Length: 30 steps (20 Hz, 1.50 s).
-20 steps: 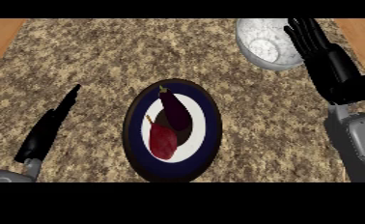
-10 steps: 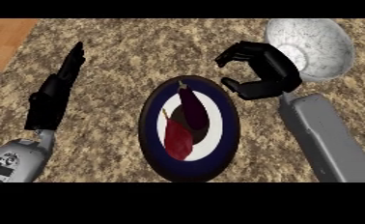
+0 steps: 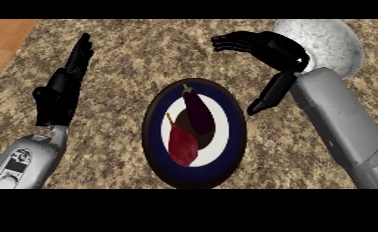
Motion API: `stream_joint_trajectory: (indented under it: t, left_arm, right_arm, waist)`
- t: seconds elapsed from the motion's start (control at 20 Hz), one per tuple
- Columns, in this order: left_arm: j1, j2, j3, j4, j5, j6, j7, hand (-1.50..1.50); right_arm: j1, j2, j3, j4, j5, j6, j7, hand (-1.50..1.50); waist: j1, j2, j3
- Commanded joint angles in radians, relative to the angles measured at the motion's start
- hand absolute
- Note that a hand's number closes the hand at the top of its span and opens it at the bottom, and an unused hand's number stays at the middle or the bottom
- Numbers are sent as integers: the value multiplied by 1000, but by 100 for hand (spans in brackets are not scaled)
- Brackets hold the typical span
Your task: Pick the eggplant from the plate and place it in the bowl
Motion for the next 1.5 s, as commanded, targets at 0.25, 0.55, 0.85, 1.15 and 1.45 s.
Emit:
stream_joint_trajectory:
  t: [0.25,0.55,0.85,1.15,1.45]
  left_arm:
    - [-44,-16,21,65,-14,5,3,0]
    - [17,-15,15,28,-33,13,-13,0]
    - [37,-36,14,-3,-46,30,20,0]
    - [37,-49,38,55,-57,20,-34,0]
    - [25,-52,67,37,-44,6,7,0]
  right_arm:
    - [-221,-21,202,94,344,38,-155,-150]
    - [-315,24,344,182,486,32,-219,-150]
    - [-378,95,431,262,544,49,-280,-150]
    - [-433,160,528,341,634,15,-303,-150]
    - [-401,261,625,460,756,-117,-279,-150]
  waist:
    - [-28,-8,-3]
    - [-23,-17,-4]
    - [-49,-25,-4]
    - [-61,-25,-5]
    - [-69,-26,-4]
